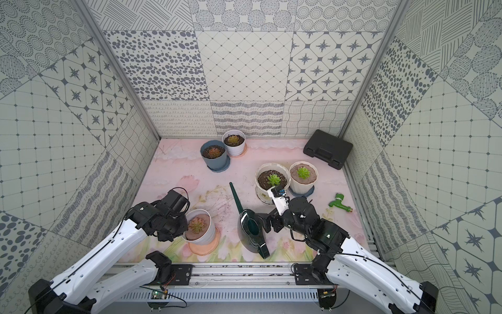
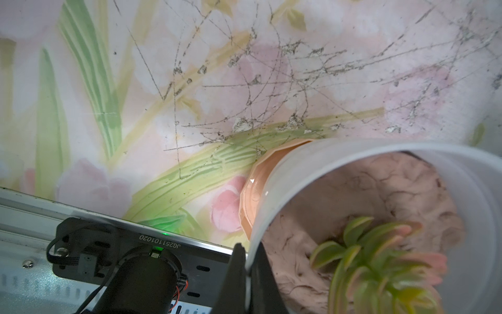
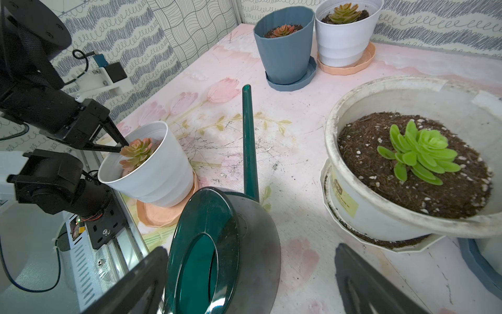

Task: Water the succulent around the soil edge
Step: Move the pot to the center of the board.

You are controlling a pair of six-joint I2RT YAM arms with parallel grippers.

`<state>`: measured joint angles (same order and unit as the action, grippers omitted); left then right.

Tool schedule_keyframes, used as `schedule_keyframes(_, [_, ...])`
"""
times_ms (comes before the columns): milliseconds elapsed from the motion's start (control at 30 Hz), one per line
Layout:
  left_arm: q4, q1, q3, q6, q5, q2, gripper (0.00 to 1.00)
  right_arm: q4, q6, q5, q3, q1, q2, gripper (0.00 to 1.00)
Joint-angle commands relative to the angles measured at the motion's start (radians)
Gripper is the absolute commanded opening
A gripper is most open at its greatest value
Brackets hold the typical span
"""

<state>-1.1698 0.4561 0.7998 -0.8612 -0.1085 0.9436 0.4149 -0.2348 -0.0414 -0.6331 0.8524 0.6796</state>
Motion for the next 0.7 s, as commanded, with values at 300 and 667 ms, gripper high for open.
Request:
schedule_keyframes(300, [0.291, -0.01, 0.112, 0.104, -0.129, 0.245, 0.0, -0.045, 0.0, 0.012, 0.009, 0.004, -0.009, 0.97])
schedule_keyframes(667, [0.392, -0.061, 0.293, 0.248, -0.256, 0.481, 0.0, -0.043, -0.003, 0.018, 0.011, 0.004, -0.006, 0.98])
